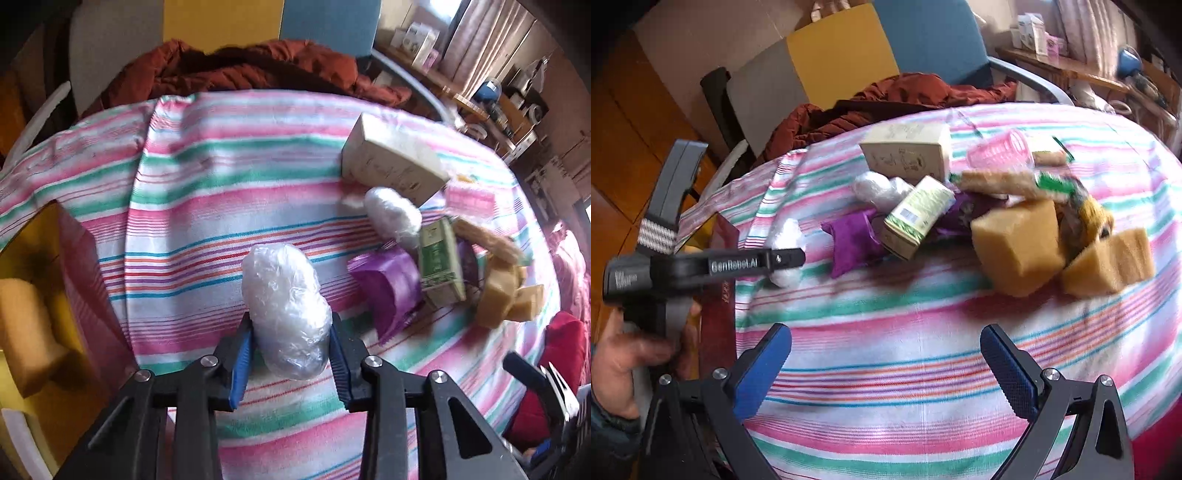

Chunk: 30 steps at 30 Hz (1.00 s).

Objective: Organize objects
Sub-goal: 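Grasp the cotton ball with the left gripper while the right gripper grasps the purple sachet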

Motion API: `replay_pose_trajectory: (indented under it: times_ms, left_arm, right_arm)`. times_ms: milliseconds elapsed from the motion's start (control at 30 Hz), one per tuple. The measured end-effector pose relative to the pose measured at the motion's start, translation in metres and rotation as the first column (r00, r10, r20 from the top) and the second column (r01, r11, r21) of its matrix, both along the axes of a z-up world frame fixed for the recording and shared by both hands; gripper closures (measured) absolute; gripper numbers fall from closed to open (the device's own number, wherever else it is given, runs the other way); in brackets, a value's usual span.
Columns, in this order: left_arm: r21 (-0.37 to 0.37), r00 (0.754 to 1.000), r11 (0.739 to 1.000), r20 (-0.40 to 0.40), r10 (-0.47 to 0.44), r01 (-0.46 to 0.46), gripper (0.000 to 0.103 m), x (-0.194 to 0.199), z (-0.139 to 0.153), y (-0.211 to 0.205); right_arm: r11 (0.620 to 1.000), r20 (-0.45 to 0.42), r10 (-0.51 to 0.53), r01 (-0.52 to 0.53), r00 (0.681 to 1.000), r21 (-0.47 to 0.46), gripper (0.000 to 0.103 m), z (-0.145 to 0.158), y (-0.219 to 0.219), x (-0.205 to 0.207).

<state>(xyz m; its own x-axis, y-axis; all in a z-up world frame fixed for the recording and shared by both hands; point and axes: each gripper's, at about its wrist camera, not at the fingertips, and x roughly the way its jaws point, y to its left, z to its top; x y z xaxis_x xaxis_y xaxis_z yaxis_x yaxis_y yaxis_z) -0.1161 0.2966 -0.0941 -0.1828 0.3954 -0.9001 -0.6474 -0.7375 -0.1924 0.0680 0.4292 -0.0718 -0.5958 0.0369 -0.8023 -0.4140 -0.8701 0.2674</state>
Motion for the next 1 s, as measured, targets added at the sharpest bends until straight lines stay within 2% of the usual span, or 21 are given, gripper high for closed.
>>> replay_pose_trajectory:
  times_ms: [100,167,233,300,367,433,567,667,700,800,1000]
  left_arm:
    - [0.079,1.0,0.997,-0.014,0.026,-0.025,0.066,0.006,0.017,-0.022]
    - [0.105,0.998,0.994,-0.044,0.035,-0.03,0.066,0.01,0.029,-0.031]
    - [0.152,0.997,0.988,-0.062,0.038,-0.028,0.066,0.019,0.042,-0.048]
    - [0.173,0.995,0.984,-0.09,0.047,-0.031,0.066,0.028,0.053,-0.063]
    - [0.2,0.994,0.979,-0.09,0.058,-0.039,0.066,0.033,0.06,-0.079]
    - [0.215,0.994,0.975,-0.086,0.073,-0.053,0.066,0.033,0.063,-0.093]
    - [0.239,0.989,0.965,-0.073,0.125,-0.105,0.066,0.036,0.066,-0.12]
    - [0.25,0.984,0.958,-0.073,0.162,-0.14,0.066,0.038,0.067,-0.141]
    - [0.251,0.982,0.956,-0.075,0.175,-0.151,0.066,0.039,0.068,-0.149]
    - [0.261,0.974,0.947,-0.075,0.214,-0.188,0.066,0.042,0.069,-0.171]
    - [0.257,0.955,0.928,-0.056,0.292,-0.268,0.066,0.048,0.058,-0.211]
  right_arm:
    - [0.999,-0.009,0.039,-0.039,0.999,0.017,0.0,0.006,-0.002,-0.01]
    - [0.997,0.0,0.06,-0.06,0.998,0.043,0.002,0.009,-0.003,-0.02]
    - [0.993,0.007,0.097,-0.097,0.995,0.065,0.01,0.012,-0.004,-0.034]
    - [0.984,0.025,0.142,-0.144,0.99,0.101,0.012,0.015,-0.008,-0.05]
    - [0.971,0.061,0.184,-0.191,0.981,0.143,0.016,0.014,-0.013,-0.071]
    - [0.955,0.114,0.226,-0.243,0.968,0.173,0.025,0.009,-0.017,-0.092]
    - [0.936,0.238,0.233,-0.284,0.943,0.209,0.031,-0.013,-0.016,-0.125]
    - [0.933,0.299,0.243,-0.307,0.923,0.188,0.05,-0.03,-0.013,-0.136]
    - [0.932,0.313,0.248,-0.314,0.917,0.181,0.062,-0.035,-0.012,-0.137]
    - [0.934,0.302,0.246,-0.309,0.921,0.18,0.066,-0.035,-0.012,-0.133]
    - [0.945,0.233,0.262,-0.298,0.936,0.136,0.067,-0.027,-0.024,-0.106]
